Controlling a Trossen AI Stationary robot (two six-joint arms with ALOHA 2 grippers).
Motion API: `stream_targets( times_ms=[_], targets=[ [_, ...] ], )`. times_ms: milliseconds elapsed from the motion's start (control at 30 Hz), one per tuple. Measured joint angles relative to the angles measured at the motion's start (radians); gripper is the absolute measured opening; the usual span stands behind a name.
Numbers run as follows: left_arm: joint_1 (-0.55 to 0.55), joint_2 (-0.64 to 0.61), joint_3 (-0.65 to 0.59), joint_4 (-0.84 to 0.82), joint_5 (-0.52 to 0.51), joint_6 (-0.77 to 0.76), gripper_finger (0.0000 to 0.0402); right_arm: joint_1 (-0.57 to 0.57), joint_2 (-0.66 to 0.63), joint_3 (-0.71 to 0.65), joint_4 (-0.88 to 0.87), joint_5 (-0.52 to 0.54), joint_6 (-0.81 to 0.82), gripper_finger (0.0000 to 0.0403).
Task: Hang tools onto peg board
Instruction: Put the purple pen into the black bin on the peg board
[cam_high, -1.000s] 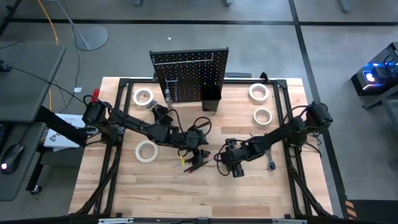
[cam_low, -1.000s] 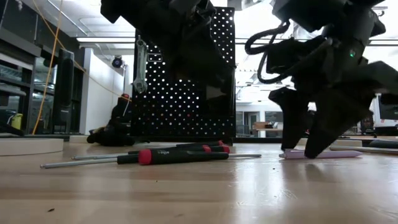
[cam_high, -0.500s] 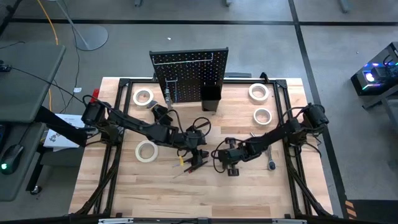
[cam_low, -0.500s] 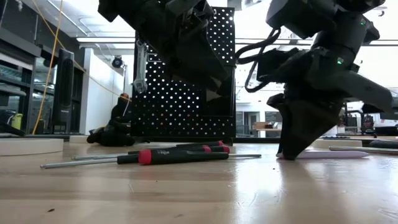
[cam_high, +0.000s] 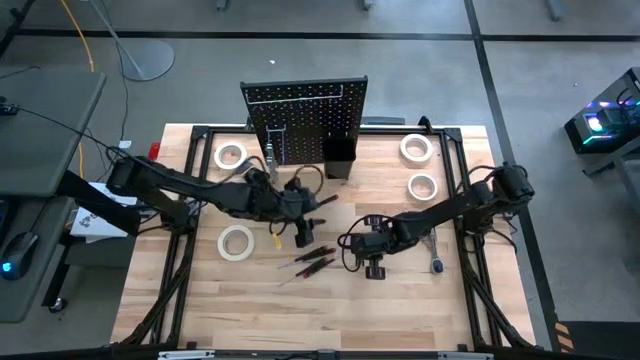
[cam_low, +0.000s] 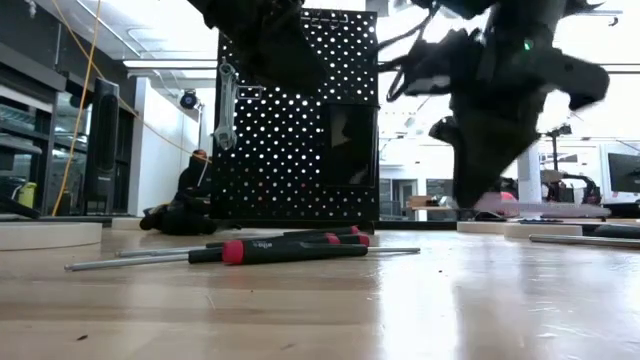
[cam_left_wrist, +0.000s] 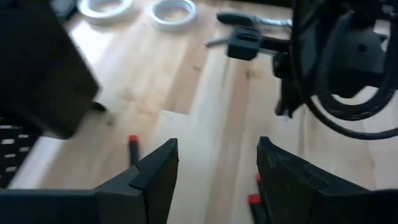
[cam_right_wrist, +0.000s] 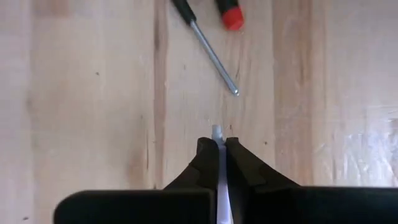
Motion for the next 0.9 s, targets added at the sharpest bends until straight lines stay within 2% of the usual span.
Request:
stream_targets(
  times_ms=[200, 400, 500, 600, 767, 900],
  targets=[
    [0.017, -0.074, 0.0, -0.038, -0.019, 0.0, 0.02, -0.037, -0.135, 0.027, -0.031, 0.016, 0.06, 0.0001],
    [0.017, -0.126, 0.0, -0.005, -0.019, 0.0, 0.02, -0.095, -0.344, 0.067, 0.011, 0.161, 0.195, 0.0],
    [0.017, -0.137, 0.0, 0.103, -0.018, 0.0, 0.02, -0.126, -0.439, 0.076, 0.153, 0.25, 0.216, 0.0],
    [0.019, -0.137, 0.0, 0.283, -0.005, 0.0, 0.02, -0.164, -0.506, 0.077, 0.356, 0.278, 0.202, 0.0],
    [0.048, -0.121, 0.0, 0.541, 0.093, -0.017, 0.02, -0.207, -0.527, 0.078, 0.676, 0.247, 0.127, 0.0],
    [0.081, -0.117, 0.0, 0.654, 0.137, -0.068, 0.02, -0.221, -0.508, 0.078, 0.794, 0.191, 0.119, 0.0]
  ],
)
